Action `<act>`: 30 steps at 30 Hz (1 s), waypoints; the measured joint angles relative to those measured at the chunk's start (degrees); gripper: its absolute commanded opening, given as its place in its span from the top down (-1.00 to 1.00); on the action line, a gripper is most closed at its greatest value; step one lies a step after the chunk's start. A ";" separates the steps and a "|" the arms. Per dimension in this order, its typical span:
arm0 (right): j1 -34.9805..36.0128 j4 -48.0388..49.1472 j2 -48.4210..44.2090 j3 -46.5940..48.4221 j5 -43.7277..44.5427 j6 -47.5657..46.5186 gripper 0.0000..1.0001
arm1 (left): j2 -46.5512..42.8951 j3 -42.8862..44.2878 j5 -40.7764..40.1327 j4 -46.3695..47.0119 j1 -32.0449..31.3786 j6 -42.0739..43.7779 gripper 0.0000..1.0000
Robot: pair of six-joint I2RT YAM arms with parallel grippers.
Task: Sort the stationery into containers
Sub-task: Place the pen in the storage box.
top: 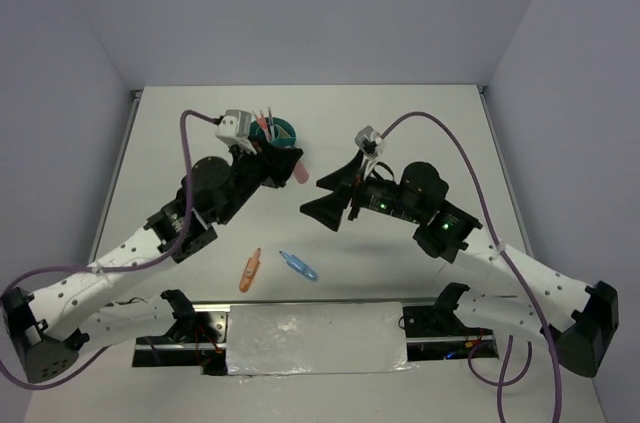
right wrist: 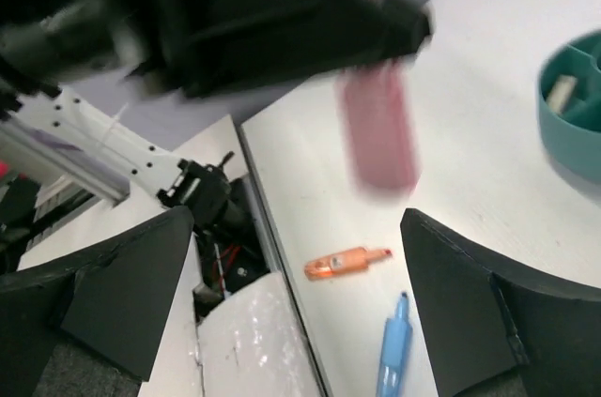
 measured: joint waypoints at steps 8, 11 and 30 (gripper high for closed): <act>-2.64 -11.34 -17.97 -5.75 14.16 -2.89 -1.00 | 18.27 4.79 3.21 2.16 14.71 15.63 1.00; -2.82 -14.23 -23.32 -7.19 17.27 -3.89 -0.99 | 24.20 4.79 6.88 5.64 17.57 21.73 1.00; -2.82 -21.66 -32.83 -12.24 14.64 -4.94 -1.00 | 42.73 8.70 16.79 18.47 26.08 32.98 0.88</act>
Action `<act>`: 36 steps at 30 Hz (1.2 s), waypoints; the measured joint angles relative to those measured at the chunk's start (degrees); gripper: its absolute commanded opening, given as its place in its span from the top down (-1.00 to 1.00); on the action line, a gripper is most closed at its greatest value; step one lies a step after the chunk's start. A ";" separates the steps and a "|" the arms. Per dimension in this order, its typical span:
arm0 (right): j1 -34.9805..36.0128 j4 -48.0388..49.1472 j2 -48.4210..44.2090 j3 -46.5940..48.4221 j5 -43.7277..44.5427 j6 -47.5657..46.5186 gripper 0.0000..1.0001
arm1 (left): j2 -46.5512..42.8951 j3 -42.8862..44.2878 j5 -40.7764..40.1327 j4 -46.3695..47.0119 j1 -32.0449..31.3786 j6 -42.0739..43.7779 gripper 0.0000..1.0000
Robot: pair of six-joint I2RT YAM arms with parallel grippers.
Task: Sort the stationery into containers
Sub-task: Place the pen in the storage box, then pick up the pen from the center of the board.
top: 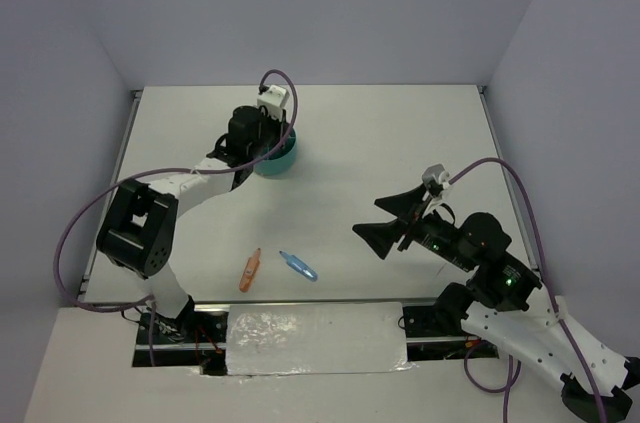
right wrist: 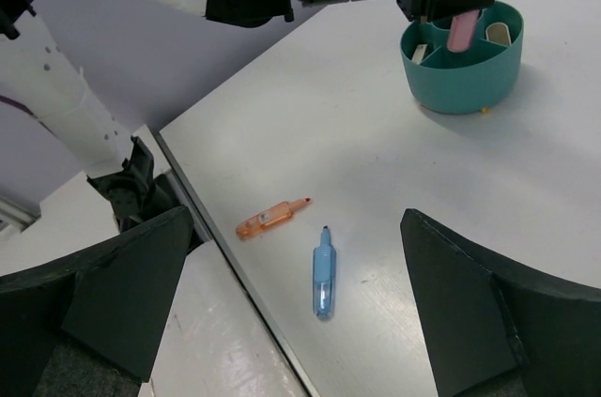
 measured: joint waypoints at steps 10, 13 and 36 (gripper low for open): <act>0.00 0.33 2.47 -0.85 -2.56 -0.31 -1.00 | 0.76 -2.12 -1.09 5.49 1.01 -1.40 -0.73; 0.00 0.83 5.84 -1.18 -3.21 -0.61 -0.99 | -1.25 -5.25 -1.40 6.21 1.03 -2.89 -0.79; 24.00 -5.11 66.18 17.46 16.31 -9.01 -0.46 | -47.32 -5.46 -14.58 -44.68 2.49 -31.10 -0.99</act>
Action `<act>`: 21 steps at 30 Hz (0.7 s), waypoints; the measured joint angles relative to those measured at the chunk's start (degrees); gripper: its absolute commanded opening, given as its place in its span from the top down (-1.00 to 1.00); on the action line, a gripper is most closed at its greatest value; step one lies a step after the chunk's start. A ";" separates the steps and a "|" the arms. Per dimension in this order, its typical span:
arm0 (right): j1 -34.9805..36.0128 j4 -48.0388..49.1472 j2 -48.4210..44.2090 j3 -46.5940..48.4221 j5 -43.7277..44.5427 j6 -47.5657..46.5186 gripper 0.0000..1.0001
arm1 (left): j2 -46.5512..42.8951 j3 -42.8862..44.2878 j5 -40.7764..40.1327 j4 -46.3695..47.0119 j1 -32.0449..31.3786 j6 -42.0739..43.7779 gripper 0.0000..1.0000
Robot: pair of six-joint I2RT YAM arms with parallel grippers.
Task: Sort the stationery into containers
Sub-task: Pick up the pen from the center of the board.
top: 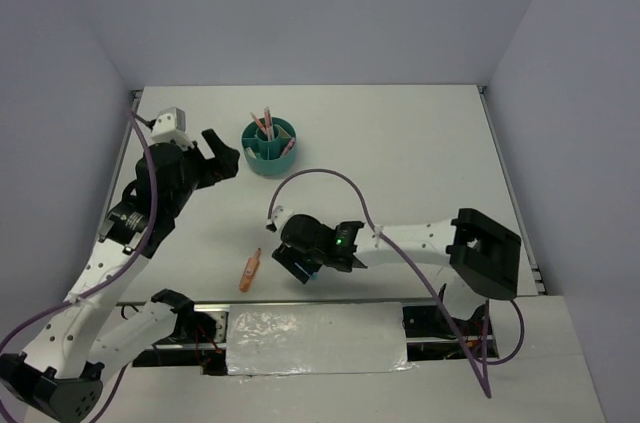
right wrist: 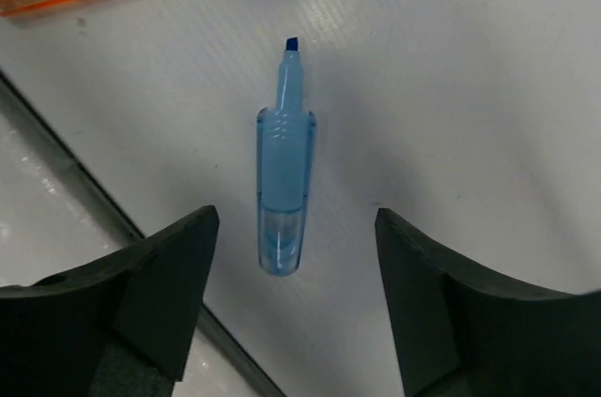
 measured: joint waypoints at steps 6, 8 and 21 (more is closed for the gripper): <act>0.20 -0.44 7.02 2.19 0.55 -0.90 -0.26 | -2.16 -0.98 2.05 -10.01 -0.02 4.55 -0.99; 0.46 -0.63 8.96 2.58 0.50 -0.96 -0.05 | -3.02 -1.29 1.77 -11.58 -0.02 6.05 -0.99; 1.81 0.31 3.04 -0.72 5.42 2.27 1.00 | -3.87 -4.20 5.25 -12.98 0.02 5.51 -0.99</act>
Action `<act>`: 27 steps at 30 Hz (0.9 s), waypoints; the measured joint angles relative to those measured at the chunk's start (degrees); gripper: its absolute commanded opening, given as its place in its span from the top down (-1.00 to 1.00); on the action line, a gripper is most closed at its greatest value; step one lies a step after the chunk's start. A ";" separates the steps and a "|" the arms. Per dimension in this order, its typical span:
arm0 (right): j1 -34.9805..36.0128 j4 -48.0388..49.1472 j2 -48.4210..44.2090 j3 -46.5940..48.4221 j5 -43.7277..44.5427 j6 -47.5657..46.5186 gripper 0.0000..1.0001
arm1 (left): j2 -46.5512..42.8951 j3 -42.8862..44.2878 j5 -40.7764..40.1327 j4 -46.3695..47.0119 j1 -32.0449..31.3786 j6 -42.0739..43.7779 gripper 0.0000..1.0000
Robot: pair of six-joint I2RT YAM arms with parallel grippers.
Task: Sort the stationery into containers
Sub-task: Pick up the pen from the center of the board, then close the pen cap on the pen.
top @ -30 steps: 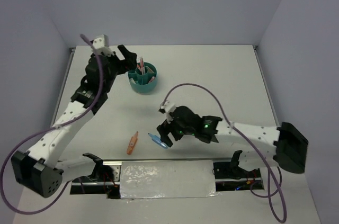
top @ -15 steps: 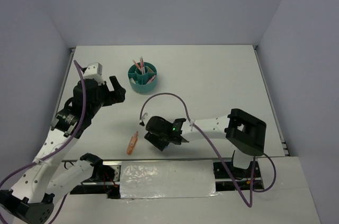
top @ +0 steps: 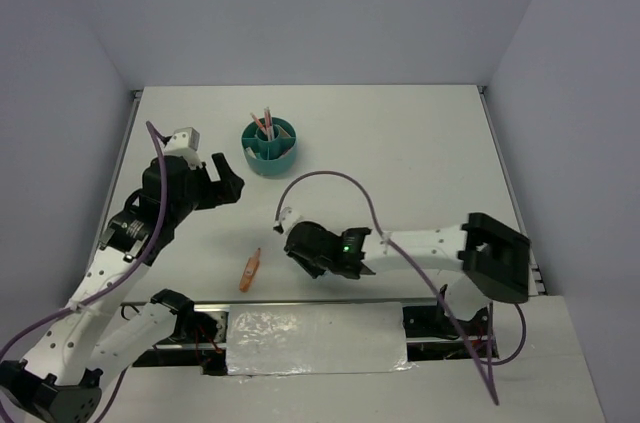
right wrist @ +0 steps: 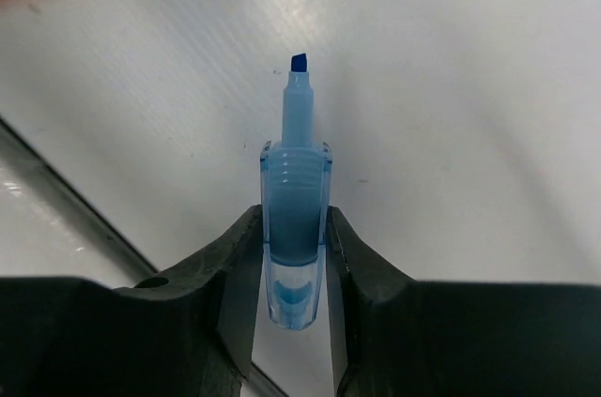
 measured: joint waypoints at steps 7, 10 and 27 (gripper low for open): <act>-0.37 4.33 -27.12 -4.66 5.84 6.99 1.00 | -1.44 -10.64 17.53 17.77 -2.54 -12.09 -0.99; -0.37 5.81 -35.28 -4.68 7.76 8.94 1.00 | 1.01 -11.89 19.67 23.67 -9.18 -15.19 -0.99; -0.48 -3.58 -35.50 -1.18 15.17 13.44 1.00 | 7.67 -9.94 14.91 42.56 -22.12 -17.79 -0.95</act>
